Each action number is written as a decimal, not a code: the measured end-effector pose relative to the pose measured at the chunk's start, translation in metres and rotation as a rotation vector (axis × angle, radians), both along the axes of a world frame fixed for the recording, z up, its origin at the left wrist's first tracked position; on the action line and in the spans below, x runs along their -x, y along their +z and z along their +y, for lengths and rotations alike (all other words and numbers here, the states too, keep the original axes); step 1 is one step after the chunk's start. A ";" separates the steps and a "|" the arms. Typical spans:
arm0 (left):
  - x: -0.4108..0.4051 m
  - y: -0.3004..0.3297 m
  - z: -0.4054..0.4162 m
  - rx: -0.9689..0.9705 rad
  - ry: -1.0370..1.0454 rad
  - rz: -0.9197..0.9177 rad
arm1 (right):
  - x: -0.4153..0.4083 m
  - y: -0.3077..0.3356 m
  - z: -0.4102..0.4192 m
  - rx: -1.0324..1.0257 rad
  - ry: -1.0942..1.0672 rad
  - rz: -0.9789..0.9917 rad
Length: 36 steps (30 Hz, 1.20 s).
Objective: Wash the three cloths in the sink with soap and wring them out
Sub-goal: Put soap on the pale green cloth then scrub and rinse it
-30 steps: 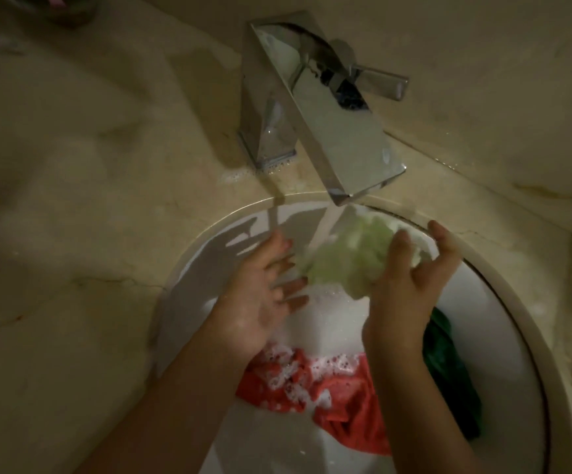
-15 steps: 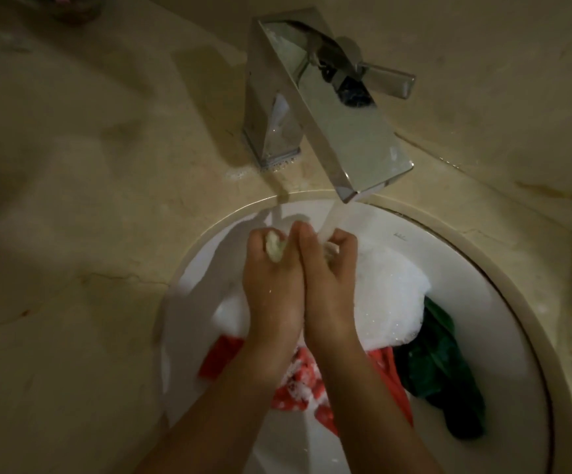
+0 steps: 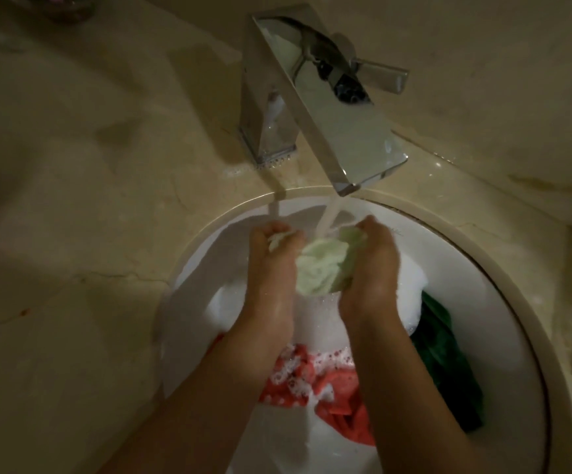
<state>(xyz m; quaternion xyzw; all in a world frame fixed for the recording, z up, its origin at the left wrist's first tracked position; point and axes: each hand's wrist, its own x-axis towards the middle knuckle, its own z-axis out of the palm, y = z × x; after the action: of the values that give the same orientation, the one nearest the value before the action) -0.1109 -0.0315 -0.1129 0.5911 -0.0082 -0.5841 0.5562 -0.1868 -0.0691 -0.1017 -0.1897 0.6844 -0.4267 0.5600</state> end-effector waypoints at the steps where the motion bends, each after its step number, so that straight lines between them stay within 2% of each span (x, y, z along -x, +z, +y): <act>1: -0.003 -0.001 0.003 0.015 0.003 0.088 | 0.004 0.006 -0.001 0.051 -0.079 -0.011; 3: -0.010 -0.007 0.007 0.003 0.039 0.239 | 0.011 0.021 0.006 0.209 -0.166 -0.013; 4: -0.011 -0.010 0.009 -0.019 0.048 0.297 | 0.012 0.028 0.014 0.321 -0.138 -0.012; 6: -0.012 -0.008 0.012 -0.038 0.044 0.447 | 0.012 0.035 0.033 0.500 0.069 -0.064; 8: -0.013 -0.005 0.013 0.046 0.047 0.636 | 0.006 0.035 0.047 0.559 0.407 -0.151; 9: -0.014 -0.003 0.013 0.105 0.055 0.716 | 0.008 0.029 0.049 0.611 0.556 -0.021; 10: -0.016 -0.001 0.012 0.134 0.064 0.729 | 0.010 0.021 0.047 0.653 0.632 0.206; 11: -0.017 0.005 0.010 0.144 0.057 0.714 | 0.014 0.011 0.043 0.646 0.627 0.406; 12: -0.016 0.004 0.009 0.141 0.060 0.631 | 0.015 0.003 0.039 0.594 0.555 0.542; 13: -0.011 0.007 0.007 0.145 0.056 0.530 | 0.010 0.000 0.036 0.496 0.460 0.527; 15: 0.004 0.006 0.005 0.144 0.033 0.171 | -0.005 -0.003 0.037 0.329 0.381 0.337; 17: 0.019 0.007 0.006 0.166 0.022 -0.253 | -0.019 0.000 0.042 0.315 0.397 0.238; 19: 0.021 0.005 0.008 0.185 -0.005 -0.579 | -0.025 -0.002 0.043 0.290 0.382 0.128; 22: 0.009 0.001 0.001 0.111 -0.159 -0.722 | -0.023 -0.010 0.032 0.164 0.337 0.052; 24: 0.006 -0.005 -0.011 -0.001 -0.190 -0.621 | -0.027 -0.011 0.024 0.147 0.386 0.117; 27: 0.003 -0.005 -0.023 -0.131 -0.129 -0.440 | -0.029 -0.011 0.017 0.099 0.355 0.159; 31: 0.002 0.000 -0.011 -0.049 -0.133 -0.174 | -0.016 -0.004 0.014 0.047 0.267 0.087; 34: -0.009 -0.005 -0.001 0.001 -0.092 0.114 | 0.000 0.008 0.014 0.127 0.153 0.028; 36: -0.017 -0.009 0.001 0.004 -0.060 0.279 | 0.010 0.015 0.019 0.246 0.170 -0.012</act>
<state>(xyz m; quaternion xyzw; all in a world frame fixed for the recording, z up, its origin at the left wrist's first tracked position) -0.0943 -0.0307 -0.1219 0.5025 0.0504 -0.6768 0.5355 -0.1963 -0.0500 -0.0869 -0.3115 0.6050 -0.4595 0.5708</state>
